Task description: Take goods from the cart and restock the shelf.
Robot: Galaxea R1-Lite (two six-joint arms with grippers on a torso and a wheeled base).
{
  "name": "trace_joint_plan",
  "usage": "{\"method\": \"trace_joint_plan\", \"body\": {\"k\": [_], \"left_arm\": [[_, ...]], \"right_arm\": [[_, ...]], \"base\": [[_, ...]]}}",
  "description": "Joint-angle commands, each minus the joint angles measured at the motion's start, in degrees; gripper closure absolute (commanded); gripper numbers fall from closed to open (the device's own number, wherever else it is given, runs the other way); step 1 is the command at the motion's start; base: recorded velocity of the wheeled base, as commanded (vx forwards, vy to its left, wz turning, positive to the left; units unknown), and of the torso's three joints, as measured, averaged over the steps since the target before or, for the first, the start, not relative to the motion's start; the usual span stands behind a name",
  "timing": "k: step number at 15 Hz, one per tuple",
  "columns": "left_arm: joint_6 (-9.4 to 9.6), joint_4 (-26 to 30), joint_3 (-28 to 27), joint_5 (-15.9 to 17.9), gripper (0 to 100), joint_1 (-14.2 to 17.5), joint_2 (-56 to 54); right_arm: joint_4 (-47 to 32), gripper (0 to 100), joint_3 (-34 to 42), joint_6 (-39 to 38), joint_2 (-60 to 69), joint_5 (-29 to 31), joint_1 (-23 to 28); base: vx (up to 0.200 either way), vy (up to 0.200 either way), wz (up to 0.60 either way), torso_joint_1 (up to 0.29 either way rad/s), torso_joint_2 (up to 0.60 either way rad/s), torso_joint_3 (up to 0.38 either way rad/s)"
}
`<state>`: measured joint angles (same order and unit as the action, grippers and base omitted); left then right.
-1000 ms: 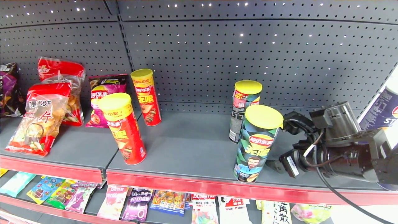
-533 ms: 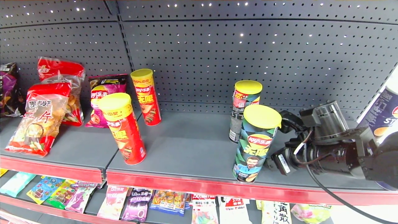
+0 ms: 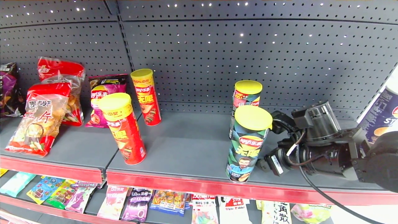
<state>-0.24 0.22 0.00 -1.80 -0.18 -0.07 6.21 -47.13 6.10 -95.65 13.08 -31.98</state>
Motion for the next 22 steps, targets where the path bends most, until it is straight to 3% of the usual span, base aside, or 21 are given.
{"method": "trace_joint_plan", "body": {"k": [1,11,14,19,20,22], "left_arm": [[-0.02,0.0,0.0,0.0,0,0.0,0.1],[-0.02,0.0,0.0,0.0,0,0.0,0.1],[-0.02,0.0,0.0,0.0,0,0.0,0.1],[-0.02,0.0,0.0,0.0,0,0.0,0.1],[-0.02,0.0,0.0,0.0,0,0.0,0.1],[-0.02,0.0,0.0,0.0,0,0.0,0.1]], "right_arm": [[0.0,0,-0.4,0.0,-0.3,0.4,-0.6],[1.4,0,-0.6,-0.2,-1.1,1.1,-1.3],[2.0,0,0.2,-1.4,1.0,3.3,1.6],[1.3,0,8.6,-4.9,16.8,4.1,3.2],[1.3,0,15.4,-4.0,26.8,4.2,2.6],[0.9,0,20.7,-1.6,37.9,3.9,2.2]], "base": [[0.000,0.000,0.00,0.000,0.00,0.000],[0.000,0.000,0.00,0.000,0.00,0.000],[0.000,0.000,0.00,0.000,0.00,0.000],[0.000,0.000,0.00,0.000,0.00,0.000],[0.000,0.000,0.00,0.000,0.00,0.000],[0.000,0.000,0.00,0.000,0.00,0.000]]}}
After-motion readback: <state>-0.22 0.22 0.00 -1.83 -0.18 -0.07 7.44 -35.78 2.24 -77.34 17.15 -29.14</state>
